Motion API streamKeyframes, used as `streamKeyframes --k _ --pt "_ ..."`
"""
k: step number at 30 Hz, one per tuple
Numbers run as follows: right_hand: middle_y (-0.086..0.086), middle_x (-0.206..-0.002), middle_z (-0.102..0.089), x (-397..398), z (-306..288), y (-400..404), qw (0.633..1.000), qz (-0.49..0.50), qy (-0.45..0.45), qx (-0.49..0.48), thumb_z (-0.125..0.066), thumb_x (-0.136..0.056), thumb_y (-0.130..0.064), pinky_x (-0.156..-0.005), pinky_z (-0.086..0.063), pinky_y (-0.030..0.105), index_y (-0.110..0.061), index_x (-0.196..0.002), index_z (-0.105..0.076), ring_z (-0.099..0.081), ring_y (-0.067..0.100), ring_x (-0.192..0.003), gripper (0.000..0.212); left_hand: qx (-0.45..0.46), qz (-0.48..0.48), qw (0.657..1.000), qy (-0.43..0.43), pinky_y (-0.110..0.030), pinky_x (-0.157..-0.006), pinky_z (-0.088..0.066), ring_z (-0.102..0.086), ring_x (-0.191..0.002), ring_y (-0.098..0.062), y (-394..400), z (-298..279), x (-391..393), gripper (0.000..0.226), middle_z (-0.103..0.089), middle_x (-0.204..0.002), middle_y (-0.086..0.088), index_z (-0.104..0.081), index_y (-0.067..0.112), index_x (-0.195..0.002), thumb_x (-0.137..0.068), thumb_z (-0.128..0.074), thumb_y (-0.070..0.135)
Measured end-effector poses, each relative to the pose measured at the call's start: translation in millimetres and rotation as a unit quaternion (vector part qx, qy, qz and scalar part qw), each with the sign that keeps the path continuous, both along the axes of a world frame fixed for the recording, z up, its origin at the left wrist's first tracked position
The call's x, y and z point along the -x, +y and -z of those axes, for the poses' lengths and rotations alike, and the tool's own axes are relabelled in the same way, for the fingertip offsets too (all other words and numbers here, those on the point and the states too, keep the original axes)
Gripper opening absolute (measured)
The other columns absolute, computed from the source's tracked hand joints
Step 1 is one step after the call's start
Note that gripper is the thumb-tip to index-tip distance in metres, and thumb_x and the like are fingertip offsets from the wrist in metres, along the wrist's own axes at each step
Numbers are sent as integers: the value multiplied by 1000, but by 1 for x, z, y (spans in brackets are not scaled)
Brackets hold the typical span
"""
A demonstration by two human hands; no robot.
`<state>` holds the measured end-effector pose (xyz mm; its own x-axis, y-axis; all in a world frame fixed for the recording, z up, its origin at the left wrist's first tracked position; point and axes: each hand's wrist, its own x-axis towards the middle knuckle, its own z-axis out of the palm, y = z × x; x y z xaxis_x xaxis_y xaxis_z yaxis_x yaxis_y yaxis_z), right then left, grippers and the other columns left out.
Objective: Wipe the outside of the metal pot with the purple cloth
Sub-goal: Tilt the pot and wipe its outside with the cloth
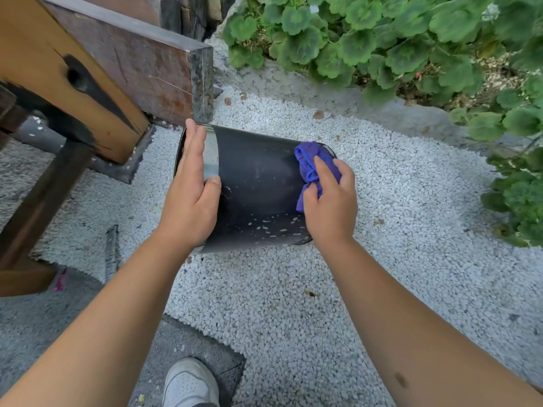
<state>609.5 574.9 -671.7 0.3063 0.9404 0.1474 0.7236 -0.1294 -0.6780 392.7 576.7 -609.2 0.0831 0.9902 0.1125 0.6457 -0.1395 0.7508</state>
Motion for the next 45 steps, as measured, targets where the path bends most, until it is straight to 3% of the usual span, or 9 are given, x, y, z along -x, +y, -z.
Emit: streamKeyframes --k 5,10,13,17,23,30,35,41,45 --pt "0 -148 -37 -6 1 5 997 37 55 37 -55 -92 -20 -93 -49 37 -29 -138 -52 -52 16 -117 46 -6 -6 1000 -18 -4 -114 -3 4 -146 14 -3 3 -5 71 3 -161 21 -6 22 -159 -95 -35 8" --pt "-15 -134 -41 19 -26 2 990 8 130 -46 -67 -80 -19 -83 -31 0 -29 -131 -52 -37 -11 -102 54 -26 6 993 -118 -17 -117 -22 -4 -149 6 -5 10 4 63 2 -166 -1 -19 24 -149 -94 -39 1" --pt "0 -137 -39 55 -44 -9 981 -99 130 -102 -75 -72 -25 -98 -33 6 -20 -119 -55 -39 -4 -115 52 -42 17 986 -161 -13 -102 -38 -12 -146 9 -3 10 2 52 5 -164 -19 -24 19 -136 -92 -39 -7" --pt "20 -144 -41 81 -50 -26 957 -229 109 -137 -70 -78 -29 -105 -39 40 -11 -123 -64 -50 38 -117 49 -28 16 981 -190 -19 -115 -27 -9 -152 -5 -2 12 4 50 4 -164 -19 -31 23 -132 -92 -39 -6" --pt "21 -146 -44 86 -39 -18 968 -192 42 -157 -66 -81 -18 -111 -29 53 -15 -110 -72 -34 49 -132 30 -27 4 983 -181 -23 -121 -18 -9 -151 0 -4 16 -1 53 -5 -160 -5 -26 27 -138 -97 -45 -1" --pt "23 -149 -38 48 -6 -19 984 -155 56 -71 -63 -80 4 -114 -30 51 -1 -99 -67 -27 47 -140 20 -20 2 994 -106 -18 -119 -17 -6 -145 13 3 24 15 61 -1 -160 6 -14 3 -151 -96 -40 8" --pt "17 -155 -30 21 13 -18 993 -113 32 -14 -63 -84 0 -108 -36 56 -4 -100 -62 -26 41 -142 16 -11 7 999 -36 -24 -92 -41 -30 -115 37 -4 17 26 73 2 -155 40 -6 29 -157 -94 -44 31" --pt "12 -155 -31 22 14 -17 996 -83 36 -22 -62 -82 0 -96 -43 46 -6 -100 -61 -39 36 -123 19 21 15 998 -62 -52 -89 -55 -59 -102 15 -23 22 26 82 -26 -145 48 -6 44 -155 -88 -52 31" --pt "9 -154 -33 22 10 -11 997 -64 44 -13 -61 -80 0 -87 -38 34 -8 -97 -60 -41 35 -118 19 21 -19 995 -98 -42 -93 -55 -65 -104 6 -25 16 20 76 -46 -147 22 -14 67 -139 -87 -58 34"
